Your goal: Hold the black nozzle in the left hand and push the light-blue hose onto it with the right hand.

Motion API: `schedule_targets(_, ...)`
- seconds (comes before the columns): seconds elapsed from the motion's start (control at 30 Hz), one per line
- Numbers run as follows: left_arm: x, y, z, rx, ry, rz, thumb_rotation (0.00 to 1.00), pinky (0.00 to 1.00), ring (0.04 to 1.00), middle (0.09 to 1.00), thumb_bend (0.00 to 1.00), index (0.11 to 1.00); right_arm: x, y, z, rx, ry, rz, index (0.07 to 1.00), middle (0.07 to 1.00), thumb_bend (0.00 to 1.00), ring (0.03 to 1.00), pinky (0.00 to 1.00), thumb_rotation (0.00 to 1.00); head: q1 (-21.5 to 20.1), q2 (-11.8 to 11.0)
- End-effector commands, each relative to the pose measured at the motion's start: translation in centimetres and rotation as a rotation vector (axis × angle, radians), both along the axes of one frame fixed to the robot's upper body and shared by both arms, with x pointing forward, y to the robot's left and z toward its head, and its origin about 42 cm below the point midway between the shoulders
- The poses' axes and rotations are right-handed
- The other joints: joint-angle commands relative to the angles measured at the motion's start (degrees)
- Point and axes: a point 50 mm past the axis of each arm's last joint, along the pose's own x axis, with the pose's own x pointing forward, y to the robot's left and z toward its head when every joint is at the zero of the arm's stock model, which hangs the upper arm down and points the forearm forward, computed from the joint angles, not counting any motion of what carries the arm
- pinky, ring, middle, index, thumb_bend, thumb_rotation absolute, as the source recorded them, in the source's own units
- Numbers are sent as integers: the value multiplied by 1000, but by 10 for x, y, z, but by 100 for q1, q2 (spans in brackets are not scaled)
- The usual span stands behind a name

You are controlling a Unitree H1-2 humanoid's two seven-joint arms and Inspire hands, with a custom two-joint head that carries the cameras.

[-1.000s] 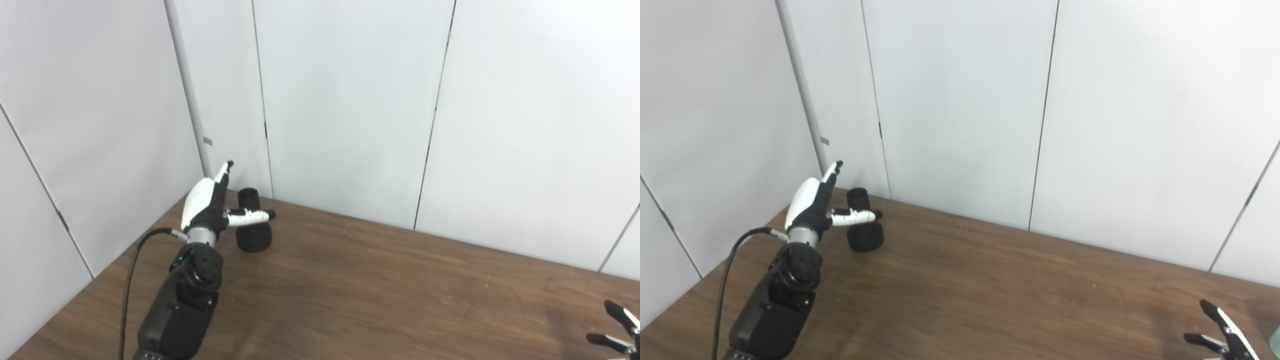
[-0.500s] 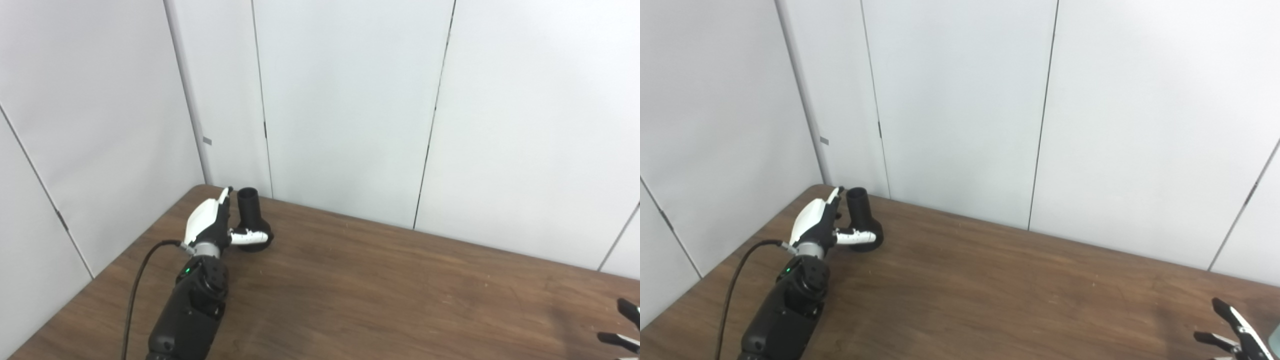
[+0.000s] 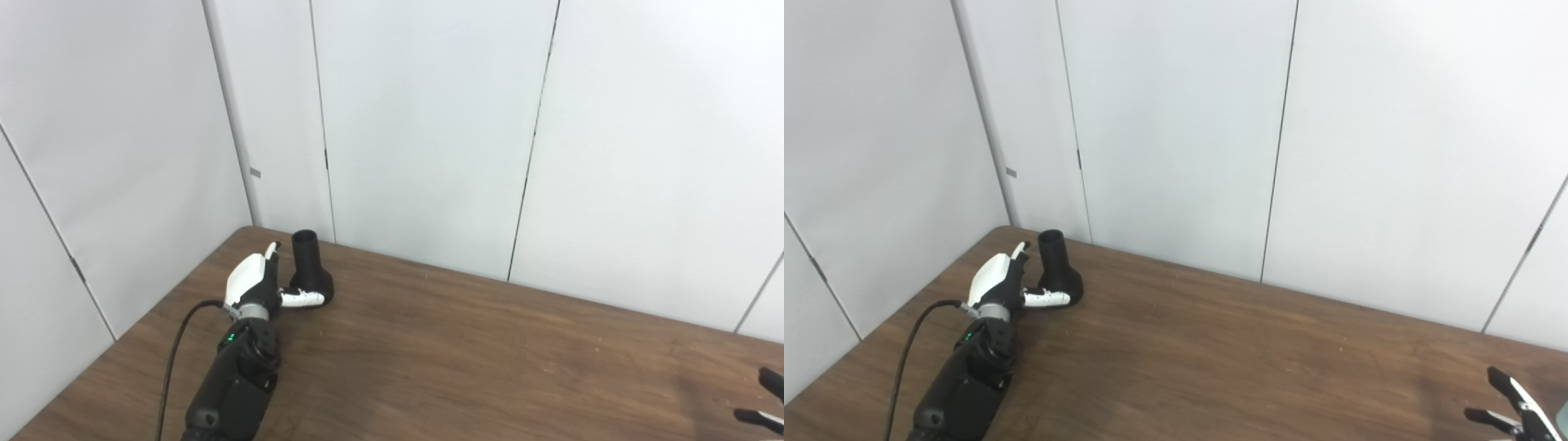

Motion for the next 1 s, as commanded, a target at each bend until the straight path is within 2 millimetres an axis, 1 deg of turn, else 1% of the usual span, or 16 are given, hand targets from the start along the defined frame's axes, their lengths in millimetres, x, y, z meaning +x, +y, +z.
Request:
schedule_targets(0.0,9,-3,26,26,-54,-17,292,724,859,902,981,876,1,-1,19,-5,-79,10,915,927,690,731,508,0,-10,11)
schedule_targets(0.17,12,-6,25,26,-35,-29,289,705,861,900,978,860,0,-1,19,-7,-77,12,915,925,689,730,508,0,-28,37)
schedule_targets(0.5,18,-3,19,51,18,-54,264,689,845,883,960,803,-2,1,20,-6,-73,18,915,923,688,721,506,0,-70,103)
schedule_targets(0.57,19,-2,17,50,26,-55,263,683,837,872,959,798,-2,1,21,-7,-73,19,915,922,690,721,506,0,-85,114)
schedule_targets(0.63,20,-1,16,45,32,-55,260,658,814,817,956,796,-3,1,21,-8,-72,19,916,921,689,720,507,0,-90,115)
schedule_targets(0.73,20,-1,13,35,37,-57,253,637,775,763,951,792,-3,1,21,-6,-69,19,917,920,688,719,507,0,-111,143)
schedule_targets(0.87,23,-2,10,35,48,-60,254,626,750,742,951,783,-4,1,22,-2,-68,19,917,920,687,715,507,0,-138,172)
schedule_targets(0.97,24,-1,7,37,55,-58,255,654,775,751,951,777,-5,2,24,1,-66,17,918,918,685,714,508,0,-141,175)
